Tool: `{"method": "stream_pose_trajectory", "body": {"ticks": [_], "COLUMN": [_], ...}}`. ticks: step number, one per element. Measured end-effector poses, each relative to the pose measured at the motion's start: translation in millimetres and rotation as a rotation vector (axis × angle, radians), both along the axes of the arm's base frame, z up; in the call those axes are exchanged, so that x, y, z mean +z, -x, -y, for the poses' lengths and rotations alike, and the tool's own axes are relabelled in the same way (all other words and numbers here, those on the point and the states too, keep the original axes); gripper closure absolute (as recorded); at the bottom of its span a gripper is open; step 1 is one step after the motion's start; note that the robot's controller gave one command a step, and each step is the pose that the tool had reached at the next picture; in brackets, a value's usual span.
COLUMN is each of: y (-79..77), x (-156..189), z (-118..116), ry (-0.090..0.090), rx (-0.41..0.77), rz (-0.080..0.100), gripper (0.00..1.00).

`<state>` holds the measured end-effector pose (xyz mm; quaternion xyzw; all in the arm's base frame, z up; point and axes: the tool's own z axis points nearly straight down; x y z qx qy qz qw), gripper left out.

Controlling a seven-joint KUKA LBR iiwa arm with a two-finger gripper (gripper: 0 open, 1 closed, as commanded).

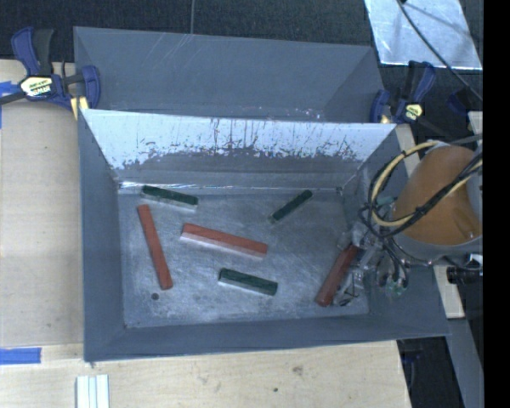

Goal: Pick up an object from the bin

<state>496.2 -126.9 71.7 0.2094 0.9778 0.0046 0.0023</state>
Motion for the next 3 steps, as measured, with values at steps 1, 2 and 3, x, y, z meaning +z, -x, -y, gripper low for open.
{"method": "stream_pose_trajectory", "body": {"ticks": [1,2,3], "y": [12.7,9.0,3.2], "x": [-1.8,-1.5,-1.8], "z": [-24.9,-17.8,-49.5], "ry": [0.006,0.005,0.008], "rx": [0.002,-0.132,-0.245], "rz": [-0.009,-0.002,-0.002], "gripper": [0.0,0.0,0.0]}}
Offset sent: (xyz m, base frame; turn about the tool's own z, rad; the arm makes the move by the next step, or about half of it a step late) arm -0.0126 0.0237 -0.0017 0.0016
